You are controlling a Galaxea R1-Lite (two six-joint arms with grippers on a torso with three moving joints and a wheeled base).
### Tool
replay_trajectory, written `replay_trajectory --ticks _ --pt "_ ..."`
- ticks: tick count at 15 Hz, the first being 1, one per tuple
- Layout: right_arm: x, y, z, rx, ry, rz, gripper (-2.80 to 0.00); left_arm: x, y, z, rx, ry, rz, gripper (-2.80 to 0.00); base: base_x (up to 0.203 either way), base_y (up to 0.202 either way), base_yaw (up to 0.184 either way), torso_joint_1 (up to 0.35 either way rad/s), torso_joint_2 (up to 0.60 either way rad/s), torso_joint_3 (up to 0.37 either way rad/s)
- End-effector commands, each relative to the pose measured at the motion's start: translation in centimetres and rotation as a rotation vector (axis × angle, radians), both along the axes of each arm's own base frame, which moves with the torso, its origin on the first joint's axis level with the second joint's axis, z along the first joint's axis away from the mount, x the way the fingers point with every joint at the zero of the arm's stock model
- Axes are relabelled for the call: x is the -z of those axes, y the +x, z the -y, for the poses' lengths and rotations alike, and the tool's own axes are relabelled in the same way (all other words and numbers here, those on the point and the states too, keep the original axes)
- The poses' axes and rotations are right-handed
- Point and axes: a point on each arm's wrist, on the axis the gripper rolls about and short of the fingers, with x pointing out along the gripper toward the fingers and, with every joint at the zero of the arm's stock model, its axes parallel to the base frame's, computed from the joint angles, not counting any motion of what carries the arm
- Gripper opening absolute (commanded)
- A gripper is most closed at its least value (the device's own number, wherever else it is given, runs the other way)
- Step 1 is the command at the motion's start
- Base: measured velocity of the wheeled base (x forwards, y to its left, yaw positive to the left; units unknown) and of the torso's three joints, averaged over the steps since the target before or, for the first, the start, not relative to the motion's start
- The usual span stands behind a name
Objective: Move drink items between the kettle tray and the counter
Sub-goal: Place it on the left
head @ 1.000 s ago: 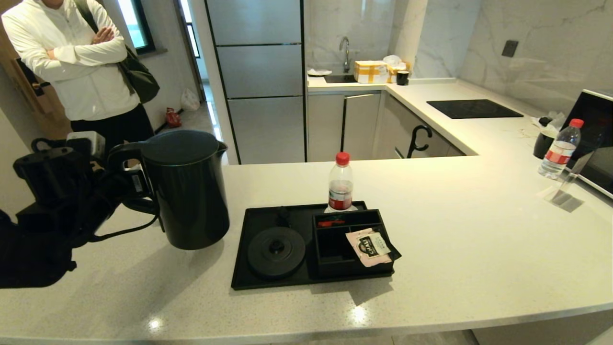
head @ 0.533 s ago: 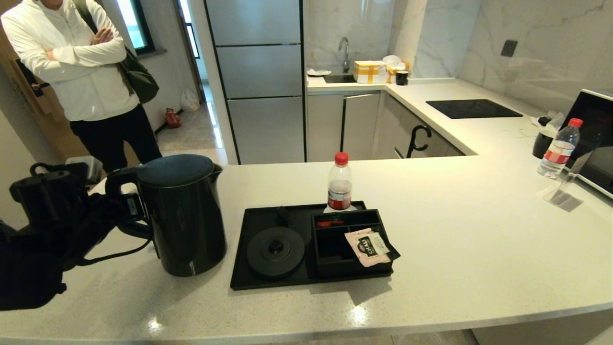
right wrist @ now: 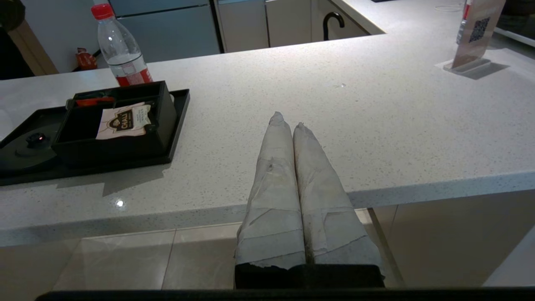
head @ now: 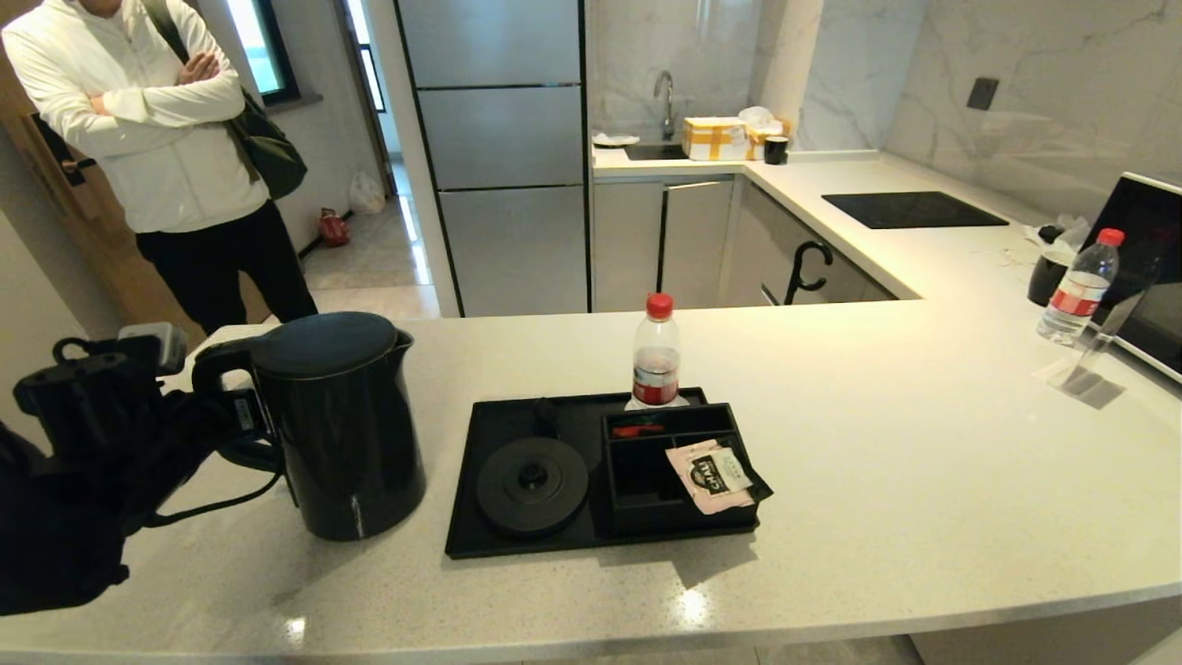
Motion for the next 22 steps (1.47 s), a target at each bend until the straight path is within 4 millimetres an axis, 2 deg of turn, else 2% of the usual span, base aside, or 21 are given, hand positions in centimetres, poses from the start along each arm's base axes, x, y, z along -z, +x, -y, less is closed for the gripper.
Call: replay_trajectory --ticks 1,22 --pt "0.88 0.27 0.00 -0.001 0.000 -0.033 -2.80 1.06 -0.09 -0.17 0.001 -0.002 -0.033 -2.80 0.000 0.000 0.000 0.000 0.00 0.000" --pt "0.88 0.27 0.00 -0.001 0.000 -0.033 -2.80 1.60 -0.49 -0.05 -0.001 0.010 -0.054 -2.80 0.000 0.000 0.000 0.000 0.00 0.000"
